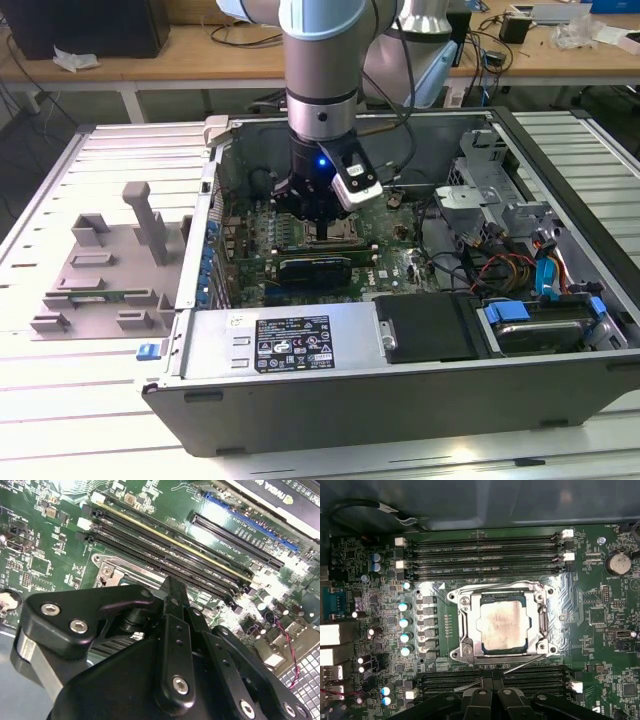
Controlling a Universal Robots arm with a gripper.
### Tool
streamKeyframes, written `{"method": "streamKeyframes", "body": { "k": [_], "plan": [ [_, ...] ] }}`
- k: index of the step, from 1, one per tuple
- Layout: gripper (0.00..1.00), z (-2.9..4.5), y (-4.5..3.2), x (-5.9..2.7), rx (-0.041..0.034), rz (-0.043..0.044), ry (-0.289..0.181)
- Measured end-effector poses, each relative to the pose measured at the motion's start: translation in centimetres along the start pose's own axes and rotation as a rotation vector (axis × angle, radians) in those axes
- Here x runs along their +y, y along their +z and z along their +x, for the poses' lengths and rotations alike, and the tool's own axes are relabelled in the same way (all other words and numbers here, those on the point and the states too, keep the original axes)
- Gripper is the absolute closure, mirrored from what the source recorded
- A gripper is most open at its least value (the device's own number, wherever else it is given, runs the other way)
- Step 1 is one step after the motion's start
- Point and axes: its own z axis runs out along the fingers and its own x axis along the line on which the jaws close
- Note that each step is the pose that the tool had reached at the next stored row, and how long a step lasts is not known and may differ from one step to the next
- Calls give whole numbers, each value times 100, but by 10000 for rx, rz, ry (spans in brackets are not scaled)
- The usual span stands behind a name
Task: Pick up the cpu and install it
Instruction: 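Install the second cpu locking lever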
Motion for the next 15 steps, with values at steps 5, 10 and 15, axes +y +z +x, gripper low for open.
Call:
{"method": "streamKeyframes", "body": {
  "k": [5,10,15],
  "plan": [
    [89,8,13,-1,-1,-2,-46],
    [89,25,25,-2,-1,-2,-439],
    [89,55,55,-4,-1,-5,-885]
  ]
}}
